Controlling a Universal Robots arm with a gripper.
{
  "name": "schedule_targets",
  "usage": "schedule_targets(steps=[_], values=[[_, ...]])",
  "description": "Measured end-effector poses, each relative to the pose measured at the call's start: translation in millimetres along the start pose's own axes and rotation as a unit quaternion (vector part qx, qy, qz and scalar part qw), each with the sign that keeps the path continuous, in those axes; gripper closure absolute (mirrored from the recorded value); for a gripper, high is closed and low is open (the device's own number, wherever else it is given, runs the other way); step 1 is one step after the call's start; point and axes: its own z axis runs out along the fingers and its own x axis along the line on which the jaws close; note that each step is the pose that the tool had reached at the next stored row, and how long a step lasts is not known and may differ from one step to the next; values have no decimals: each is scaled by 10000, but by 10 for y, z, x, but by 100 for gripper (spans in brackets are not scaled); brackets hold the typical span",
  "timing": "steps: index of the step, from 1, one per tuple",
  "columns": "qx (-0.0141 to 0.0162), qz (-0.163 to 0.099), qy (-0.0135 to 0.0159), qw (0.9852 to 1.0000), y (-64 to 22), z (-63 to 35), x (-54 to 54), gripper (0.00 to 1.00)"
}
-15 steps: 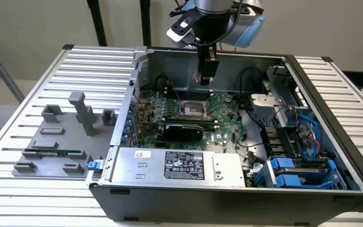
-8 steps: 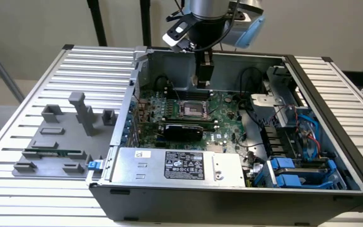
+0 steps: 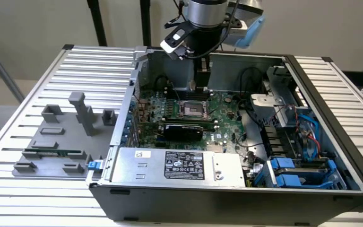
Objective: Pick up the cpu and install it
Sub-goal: 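Place the cpu into insertion slot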
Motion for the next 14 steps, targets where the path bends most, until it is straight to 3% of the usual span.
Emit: schedule_targets(steps=[14], values=[[-1,44,-2,10000,-15,207,-41,45]])
